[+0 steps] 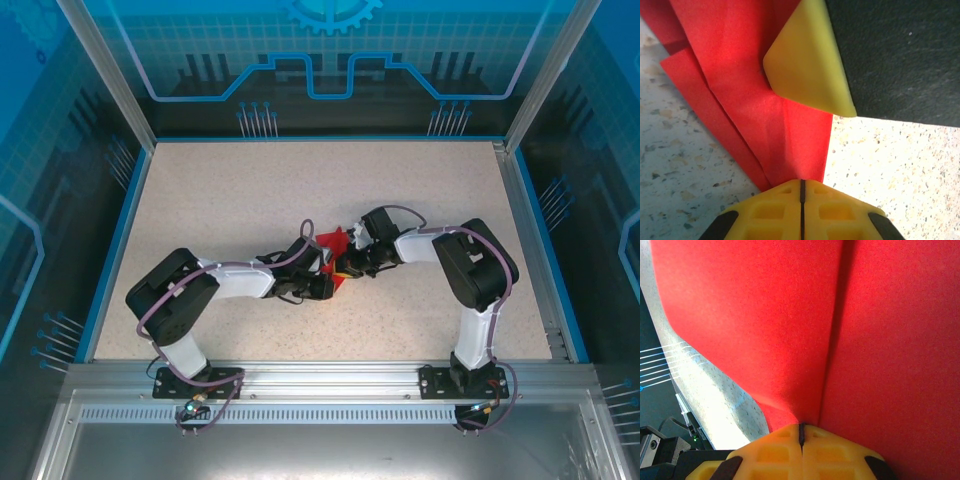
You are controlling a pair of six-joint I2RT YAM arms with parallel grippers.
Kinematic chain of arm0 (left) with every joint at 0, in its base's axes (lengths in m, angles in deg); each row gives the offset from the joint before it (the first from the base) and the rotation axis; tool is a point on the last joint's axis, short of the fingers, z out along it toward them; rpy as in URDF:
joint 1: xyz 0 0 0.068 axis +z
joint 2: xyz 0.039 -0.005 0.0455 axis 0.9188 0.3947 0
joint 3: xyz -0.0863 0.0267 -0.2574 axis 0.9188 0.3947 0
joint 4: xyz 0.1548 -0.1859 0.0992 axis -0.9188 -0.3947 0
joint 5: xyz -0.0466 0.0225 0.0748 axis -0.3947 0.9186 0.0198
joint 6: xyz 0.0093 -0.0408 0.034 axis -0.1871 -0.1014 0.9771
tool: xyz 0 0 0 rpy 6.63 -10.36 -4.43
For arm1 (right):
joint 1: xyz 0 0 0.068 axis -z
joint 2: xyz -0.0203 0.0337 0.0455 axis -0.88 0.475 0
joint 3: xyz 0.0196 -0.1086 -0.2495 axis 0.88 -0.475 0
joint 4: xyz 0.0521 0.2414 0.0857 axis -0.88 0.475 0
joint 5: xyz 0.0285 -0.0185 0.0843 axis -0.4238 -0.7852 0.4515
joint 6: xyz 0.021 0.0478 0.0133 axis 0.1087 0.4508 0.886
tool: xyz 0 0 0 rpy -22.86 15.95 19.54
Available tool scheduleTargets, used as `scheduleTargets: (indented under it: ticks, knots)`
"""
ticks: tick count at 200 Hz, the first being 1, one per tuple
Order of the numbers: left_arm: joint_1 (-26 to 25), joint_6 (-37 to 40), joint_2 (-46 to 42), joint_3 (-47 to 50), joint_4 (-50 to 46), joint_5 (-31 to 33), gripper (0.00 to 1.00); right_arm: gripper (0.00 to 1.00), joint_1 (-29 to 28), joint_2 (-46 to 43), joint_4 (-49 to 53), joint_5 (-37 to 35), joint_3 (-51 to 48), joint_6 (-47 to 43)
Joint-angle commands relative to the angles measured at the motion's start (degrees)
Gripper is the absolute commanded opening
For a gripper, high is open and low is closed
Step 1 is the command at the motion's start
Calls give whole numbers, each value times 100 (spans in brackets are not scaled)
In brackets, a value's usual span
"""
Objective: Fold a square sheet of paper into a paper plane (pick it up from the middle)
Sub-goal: Fourth fold the wing at the center of the table.
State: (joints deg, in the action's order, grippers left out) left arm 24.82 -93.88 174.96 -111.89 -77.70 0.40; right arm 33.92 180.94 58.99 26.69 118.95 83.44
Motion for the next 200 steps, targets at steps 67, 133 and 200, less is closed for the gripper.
scheduleTargets:
  ticks: [67, 133, 200]
  knots:
    - [-151, -242, 20, 461, -827, -688, 7, 1, 43, 498, 624, -840, -195, -42]
    - [-202, -379, -240, 536, -756, -889, 7, 1, 48, 486, 567, -821, -246, -16]
    - [-201, -391, -408, 561, -868, -1005, 8, 1, 48, 455, 580, -807, -248, -34]
